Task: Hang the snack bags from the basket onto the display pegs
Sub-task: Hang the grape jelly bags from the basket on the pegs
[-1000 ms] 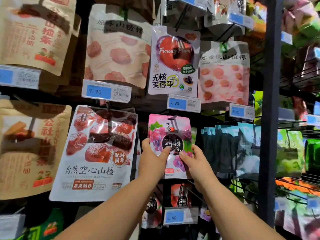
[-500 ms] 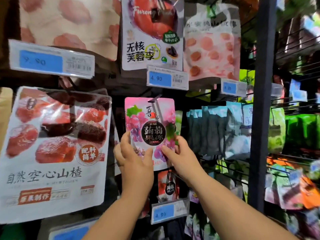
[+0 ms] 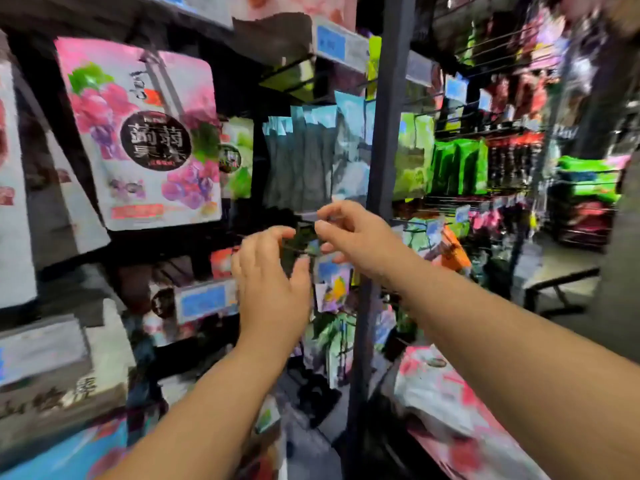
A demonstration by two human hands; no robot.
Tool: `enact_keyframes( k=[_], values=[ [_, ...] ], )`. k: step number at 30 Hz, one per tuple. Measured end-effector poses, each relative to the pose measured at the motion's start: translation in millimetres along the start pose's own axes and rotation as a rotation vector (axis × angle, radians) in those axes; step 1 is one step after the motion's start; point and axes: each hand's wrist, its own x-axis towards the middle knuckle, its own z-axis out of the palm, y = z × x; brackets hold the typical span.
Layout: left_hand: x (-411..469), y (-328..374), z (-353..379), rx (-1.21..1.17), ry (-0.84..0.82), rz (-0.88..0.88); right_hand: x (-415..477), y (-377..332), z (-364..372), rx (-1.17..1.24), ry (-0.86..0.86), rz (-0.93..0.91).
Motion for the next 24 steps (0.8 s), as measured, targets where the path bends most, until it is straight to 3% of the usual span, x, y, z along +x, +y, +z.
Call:
enact_keyframes(
  k=[5, 11, 15, 19, 24],
  values=[
    [-78, 38, 84, -0.233, -0.581, -0.100, -76, 47, -97, -0.274, 0.012, 0.224],
    [-146, 66, 132, -0.260, -1.119, -0.012, -173, 91, -182, -0.640, -0.007, 0.528],
    [-175, 68, 153, -0.151, -1.208, -0.015, -229, 117, -208, -0.753, -0.016, 0.668],
    [-188, 67, 155, 0.063, -1.237, 0.155, -266, 127, -222, -0.794, -0.070, 0.739],
    [-201, 80, 158, 0.013, -1.291, 0.145, -325, 151, -228, -0.686, -0.037, 0.738]
  ],
)
